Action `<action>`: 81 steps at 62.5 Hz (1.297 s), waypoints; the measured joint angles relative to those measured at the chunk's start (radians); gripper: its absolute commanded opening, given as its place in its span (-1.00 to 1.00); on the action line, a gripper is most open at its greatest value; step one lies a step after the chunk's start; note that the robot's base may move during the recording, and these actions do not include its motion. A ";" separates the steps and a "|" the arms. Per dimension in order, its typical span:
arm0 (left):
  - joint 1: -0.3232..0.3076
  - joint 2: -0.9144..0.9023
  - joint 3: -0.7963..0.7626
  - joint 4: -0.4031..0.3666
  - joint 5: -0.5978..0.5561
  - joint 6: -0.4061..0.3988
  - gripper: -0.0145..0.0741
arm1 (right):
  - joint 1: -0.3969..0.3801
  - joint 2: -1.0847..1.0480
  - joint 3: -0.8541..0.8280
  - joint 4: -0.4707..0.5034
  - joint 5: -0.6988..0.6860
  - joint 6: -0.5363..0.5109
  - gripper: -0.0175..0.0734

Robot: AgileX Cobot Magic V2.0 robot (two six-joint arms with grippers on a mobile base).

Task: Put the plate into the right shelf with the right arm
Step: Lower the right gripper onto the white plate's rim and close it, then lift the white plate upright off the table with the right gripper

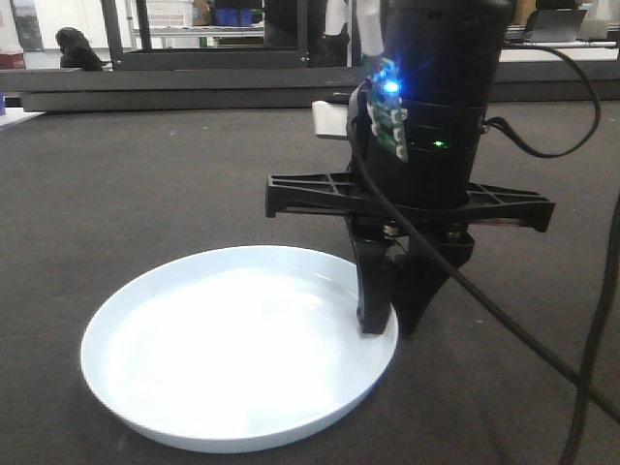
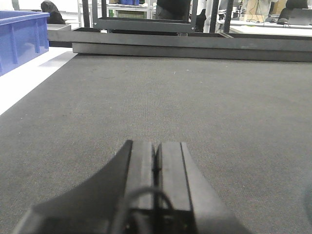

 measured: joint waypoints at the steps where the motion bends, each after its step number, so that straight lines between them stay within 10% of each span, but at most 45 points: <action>1: 0.000 0.000 0.000 0.000 0.000 0.000 -0.96 | 0.000 0.000 0.000 0.000 0.000 0.000 -0.49; 31: 0.000 0.000 0.000 0.000 0.000 0.000 -0.96 | -0.044 -0.301 0.068 -0.004 -0.105 -0.125 -0.49; 81: 0.000 0.000 0.000 0.000 0.000 0.000 -0.96 | -0.584 -1.110 0.726 0.049 -0.815 -0.677 -0.49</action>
